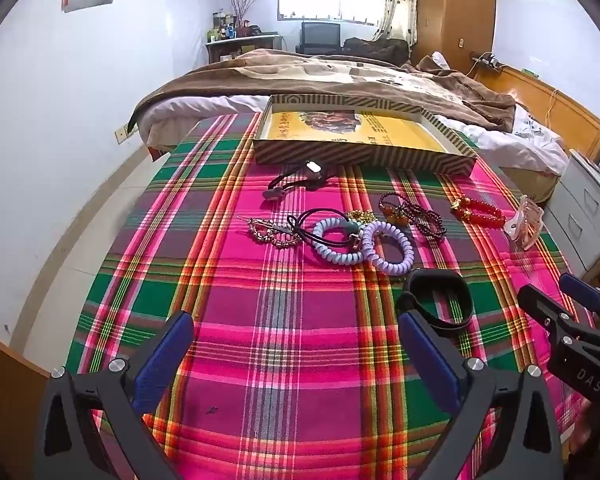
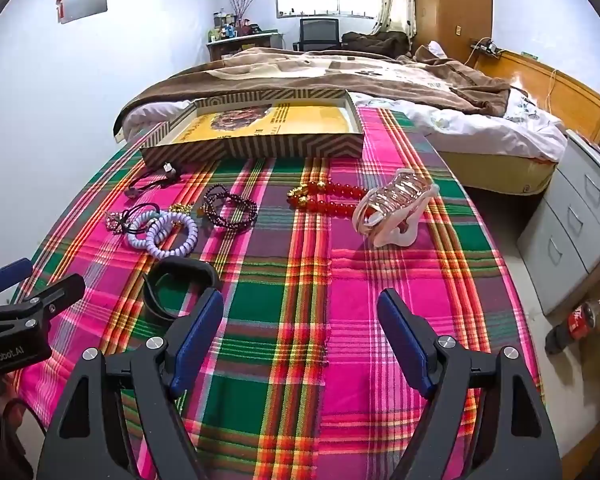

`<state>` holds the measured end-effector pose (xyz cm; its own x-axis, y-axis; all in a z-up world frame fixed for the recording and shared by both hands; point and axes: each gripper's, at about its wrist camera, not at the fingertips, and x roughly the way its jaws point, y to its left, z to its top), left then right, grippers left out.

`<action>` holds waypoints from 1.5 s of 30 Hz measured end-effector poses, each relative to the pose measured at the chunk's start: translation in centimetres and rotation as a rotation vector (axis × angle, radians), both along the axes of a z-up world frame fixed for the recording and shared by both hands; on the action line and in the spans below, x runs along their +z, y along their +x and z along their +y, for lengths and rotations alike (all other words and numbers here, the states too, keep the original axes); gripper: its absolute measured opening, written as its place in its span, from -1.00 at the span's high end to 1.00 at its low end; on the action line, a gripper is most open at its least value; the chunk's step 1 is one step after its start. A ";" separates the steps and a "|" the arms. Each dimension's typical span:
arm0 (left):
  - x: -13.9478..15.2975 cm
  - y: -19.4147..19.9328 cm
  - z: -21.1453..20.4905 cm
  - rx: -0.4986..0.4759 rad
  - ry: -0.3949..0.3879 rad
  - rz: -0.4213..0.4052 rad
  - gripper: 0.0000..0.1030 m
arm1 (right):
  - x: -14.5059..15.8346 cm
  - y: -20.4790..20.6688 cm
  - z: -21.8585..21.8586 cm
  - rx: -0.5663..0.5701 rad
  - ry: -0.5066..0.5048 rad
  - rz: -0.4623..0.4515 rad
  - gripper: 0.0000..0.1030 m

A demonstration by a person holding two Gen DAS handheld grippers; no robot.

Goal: Organize jewelry
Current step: 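Move the right gripper toward the black bracelet band on the cloth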

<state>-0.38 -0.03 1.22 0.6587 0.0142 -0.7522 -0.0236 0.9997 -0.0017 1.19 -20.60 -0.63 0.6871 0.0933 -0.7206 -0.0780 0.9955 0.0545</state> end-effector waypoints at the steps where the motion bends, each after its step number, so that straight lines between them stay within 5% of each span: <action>1: 0.1 0.0 0.0 0.000 0.000 -0.001 -1.00 | 0.1 -0.1 0.1 0.000 0.000 -0.004 -0.54; 45: 0.2 0.1 -0.1 -0.002 -0.005 -0.013 -1.00 | 0.5 -0.2 1.2 0.007 -0.024 -0.015 -0.54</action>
